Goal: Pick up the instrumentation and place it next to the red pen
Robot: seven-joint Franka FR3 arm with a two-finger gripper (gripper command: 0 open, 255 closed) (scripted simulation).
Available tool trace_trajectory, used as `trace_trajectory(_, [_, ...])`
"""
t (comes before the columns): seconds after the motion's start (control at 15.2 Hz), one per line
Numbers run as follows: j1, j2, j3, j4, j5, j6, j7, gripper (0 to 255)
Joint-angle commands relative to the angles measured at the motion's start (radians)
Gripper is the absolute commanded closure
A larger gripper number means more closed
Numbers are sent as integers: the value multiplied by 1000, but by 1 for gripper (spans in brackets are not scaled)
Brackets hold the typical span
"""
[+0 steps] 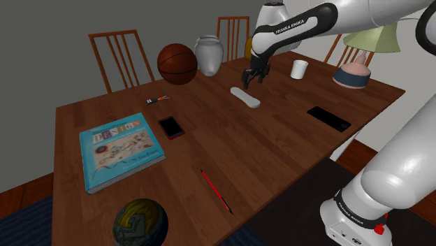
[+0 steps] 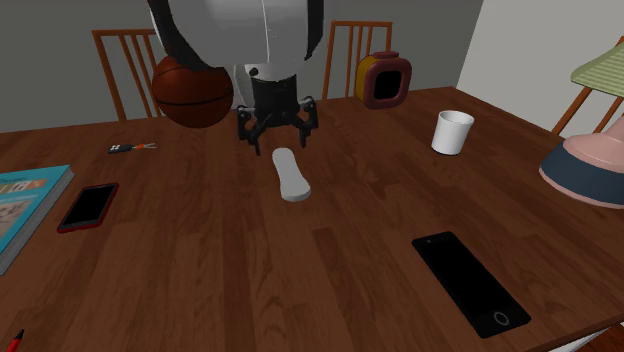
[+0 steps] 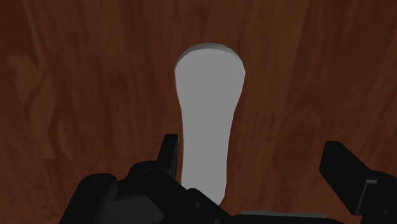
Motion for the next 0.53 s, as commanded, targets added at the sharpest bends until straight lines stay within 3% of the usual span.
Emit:
trace_trajectory(0.0, [-7, 76, -7, 49, 8, 25, -11, 0])
trace_trajectory(0.46, [-26, 296, -12, 204, 33, 77, -29, 0])
